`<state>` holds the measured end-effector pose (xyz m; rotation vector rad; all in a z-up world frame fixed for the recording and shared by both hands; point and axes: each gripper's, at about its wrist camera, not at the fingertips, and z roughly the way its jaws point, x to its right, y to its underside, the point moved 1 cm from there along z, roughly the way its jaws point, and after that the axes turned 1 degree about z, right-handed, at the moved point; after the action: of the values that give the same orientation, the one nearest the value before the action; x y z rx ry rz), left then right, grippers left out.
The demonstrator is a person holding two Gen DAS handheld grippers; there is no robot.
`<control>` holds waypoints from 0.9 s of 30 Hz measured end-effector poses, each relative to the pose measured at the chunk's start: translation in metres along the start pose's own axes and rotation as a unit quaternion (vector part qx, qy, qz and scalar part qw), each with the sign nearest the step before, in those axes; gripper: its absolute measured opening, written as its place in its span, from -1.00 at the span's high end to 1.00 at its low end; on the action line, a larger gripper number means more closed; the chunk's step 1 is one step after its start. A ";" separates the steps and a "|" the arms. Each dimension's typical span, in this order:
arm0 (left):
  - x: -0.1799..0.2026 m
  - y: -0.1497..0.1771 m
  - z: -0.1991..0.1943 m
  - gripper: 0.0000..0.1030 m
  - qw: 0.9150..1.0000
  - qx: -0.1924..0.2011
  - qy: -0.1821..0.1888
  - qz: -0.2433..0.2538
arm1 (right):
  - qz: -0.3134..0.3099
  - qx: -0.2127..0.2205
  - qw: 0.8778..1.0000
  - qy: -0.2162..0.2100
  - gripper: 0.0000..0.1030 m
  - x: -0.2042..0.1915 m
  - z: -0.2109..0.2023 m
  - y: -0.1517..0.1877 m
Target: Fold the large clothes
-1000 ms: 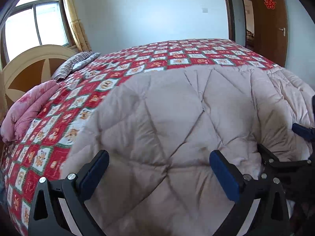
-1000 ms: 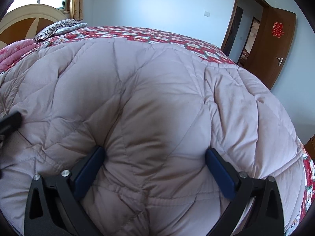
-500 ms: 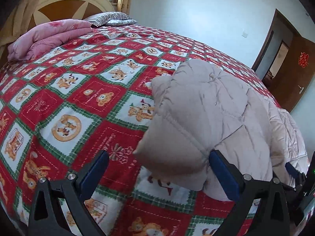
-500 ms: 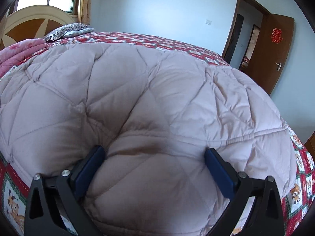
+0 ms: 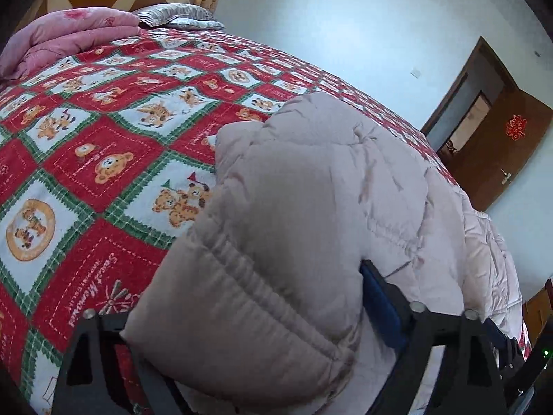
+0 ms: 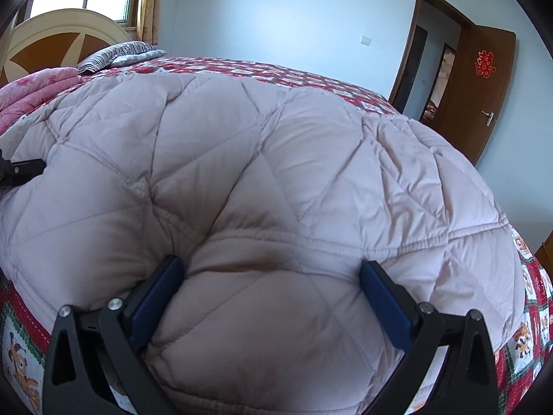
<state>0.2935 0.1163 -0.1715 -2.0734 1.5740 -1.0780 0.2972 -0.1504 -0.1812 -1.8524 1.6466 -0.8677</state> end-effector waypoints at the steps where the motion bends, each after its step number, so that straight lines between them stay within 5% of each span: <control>1: 0.003 -0.001 -0.001 -0.32 1.000 0.002 0.009 0.008 | 0.000 -0.001 1.000 0.001 -1.00 -0.002 0.000 0.000; 2: 0.008 -0.002 -0.005 -0.01 1.000 0.007 0.019 0.021 | -0.001 -0.003 1.000 0.001 -1.00 -0.002 0.001 -0.001; 5: 0.028 -0.008 -0.020 0.34 0.997 0.023 0.018 0.068 | 0.000 -0.005 1.000 0.000 -1.00 -0.003 0.001 -0.001; 12: 0.096 -0.020 -0.071 0.46 0.976 0.094 0.004 0.198 | 0.008 -0.004 1.000 -0.015 -1.00 0.003 -0.006 -0.006; 21: 0.196 -0.019 -0.114 0.47 0.928 0.153 0.067 0.334 | 0.080 0.026 0.996 -0.037 -0.97 0.065 -0.049 0.006; 27: 0.275 -0.003 -0.109 0.50 0.885 0.165 0.095 0.424 | 0.175 0.052 0.983 -0.017 -0.97 0.130 -0.072 0.025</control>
<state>0.2460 -0.1168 0.0042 -0.8884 1.9211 -1.0915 0.2353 -0.2795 -0.1353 -1.4414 1.7967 -0.7478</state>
